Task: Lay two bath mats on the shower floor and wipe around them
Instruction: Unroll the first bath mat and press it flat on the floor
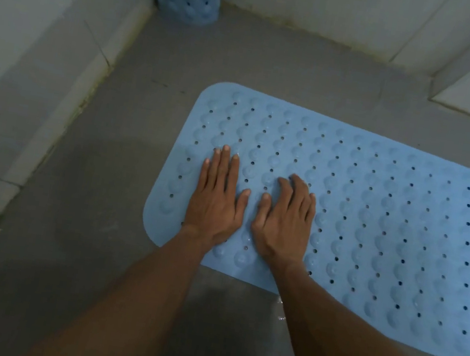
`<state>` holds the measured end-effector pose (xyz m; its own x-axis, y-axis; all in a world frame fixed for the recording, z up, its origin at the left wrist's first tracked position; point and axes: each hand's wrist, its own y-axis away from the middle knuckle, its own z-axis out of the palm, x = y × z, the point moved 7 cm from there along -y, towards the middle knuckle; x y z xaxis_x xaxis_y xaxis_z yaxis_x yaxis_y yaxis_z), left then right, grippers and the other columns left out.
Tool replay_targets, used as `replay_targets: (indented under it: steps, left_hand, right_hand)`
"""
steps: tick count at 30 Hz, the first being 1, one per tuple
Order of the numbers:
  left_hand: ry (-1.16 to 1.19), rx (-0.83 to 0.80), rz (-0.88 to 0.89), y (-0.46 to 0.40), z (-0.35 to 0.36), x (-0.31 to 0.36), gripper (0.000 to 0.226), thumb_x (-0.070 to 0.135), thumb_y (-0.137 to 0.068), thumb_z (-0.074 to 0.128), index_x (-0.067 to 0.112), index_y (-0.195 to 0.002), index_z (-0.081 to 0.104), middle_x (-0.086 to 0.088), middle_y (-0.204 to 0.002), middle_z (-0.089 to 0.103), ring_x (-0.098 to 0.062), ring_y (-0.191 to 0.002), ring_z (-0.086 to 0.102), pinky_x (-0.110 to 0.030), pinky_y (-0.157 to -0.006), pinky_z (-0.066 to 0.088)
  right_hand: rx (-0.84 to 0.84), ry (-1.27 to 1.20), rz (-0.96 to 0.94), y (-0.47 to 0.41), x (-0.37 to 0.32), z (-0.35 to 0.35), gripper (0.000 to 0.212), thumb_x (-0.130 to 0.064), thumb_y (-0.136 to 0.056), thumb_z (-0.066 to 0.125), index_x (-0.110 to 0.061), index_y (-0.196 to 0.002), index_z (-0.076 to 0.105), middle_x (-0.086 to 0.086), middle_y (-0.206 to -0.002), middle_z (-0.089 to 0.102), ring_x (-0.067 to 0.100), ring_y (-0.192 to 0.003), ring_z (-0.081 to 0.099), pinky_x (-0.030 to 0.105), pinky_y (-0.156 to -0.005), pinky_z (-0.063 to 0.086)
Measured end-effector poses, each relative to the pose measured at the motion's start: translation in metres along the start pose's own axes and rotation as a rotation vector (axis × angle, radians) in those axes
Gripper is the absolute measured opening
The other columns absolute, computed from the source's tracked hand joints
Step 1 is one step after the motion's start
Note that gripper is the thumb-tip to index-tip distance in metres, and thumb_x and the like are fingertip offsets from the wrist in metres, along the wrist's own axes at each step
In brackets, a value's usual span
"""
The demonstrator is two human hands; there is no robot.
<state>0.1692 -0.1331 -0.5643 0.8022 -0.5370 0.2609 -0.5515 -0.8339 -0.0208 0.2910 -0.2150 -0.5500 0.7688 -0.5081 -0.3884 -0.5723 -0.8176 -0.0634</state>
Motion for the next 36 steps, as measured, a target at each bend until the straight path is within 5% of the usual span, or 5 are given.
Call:
replay_targets:
  steps: [5,17,26,29,36]
  left_hand:
    - [-0.045,-0.082,-0.021,-0.002,0.001,0.001,0.072,0.047,-0.101,0.015,0.004,-0.157,0.001,-0.018,-0.164,-0.009,-0.029,-0.152,-0.009,-0.048,-0.124,0.006]
    - [-0.093,-0.050,0.026,-0.003,0.004,0.002,0.072,0.045,-0.101,0.025,0.000,-0.156,0.011,-0.023,-0.163,0.003,-0.034,-0.152,0.001,-0.050,-0.124,0.007]
    - [-0.193,-0.128,-0.001,-0.007,0.002,0.004,0.078,0.047,-0.095,0.006,-0.003,-0.155,0.008,-0.027,-0.161,0.000,-0.039,-0.151,0.002,-0.050,-0.123,0.003]
    - [-0.210,-0.045,0.039,-0.007,-0.011,0.036,0.075,0.039,-0.095,0.011,-0.012,-0.149,0.021,-0.034,-0.157,0.014,-0.045,-0.148,0.014,-0.052,-0.123,0.006]
    - [0.038,0.040,0.050,-0.011,0.009,0.198,0.074,0.044,-0.098,0.012,-0.006,-0.153,0.017,-0.027,-0.161,0.009,-0.036,-0.151,0.008,-0.047,-0.124,0.005]
  right_hand:
    - [0.059,-0.094,0.073,-0.006,0.005,-0.006,0.037,-0.033,-0.100,0.046,-0.018,-0.134,0.052,0.001,-0.148,0.045,0.021,-0.138,0.041,0.043,-0.121,0.026]
    - [0.072,0.024,0.085,-0.005,0.004,0.001,0.039,-0.032,-0.098,0.049,-0.017,-0.133,0.053,0.005,-0.148,0.045,0.022,-0.139,0.039,0.045,-0.122,0.024]
    - [-0.052,-0.399,0.097,-0.008,0.012,-0.008,0.050,-0.048,-0.098,0.039,-0.019,-0.136,0.055,-0.001,-0.152,0.044,0.017,-0.144,0.034,0.041,-0.125,0.016]
    - [-0.120,-0.601,0.143,-0.008,0.037,-0.030,0.043,-0.036,-0.106,0.038,-0.016,-0.141,0.052,0.002,-0.159,0.036,0.016,-0.148,0.029,0.035,-0.126,0.016]
    - [0.161,-0.188,0.167,-0.005,0.187,-0.124,0.040,-0.032,-0.103,0.038,-0.012,-0.131,0.058,0.008,-0.151,0.047,0.025,-0.142,0.039,0.042,-0.122,0.026]
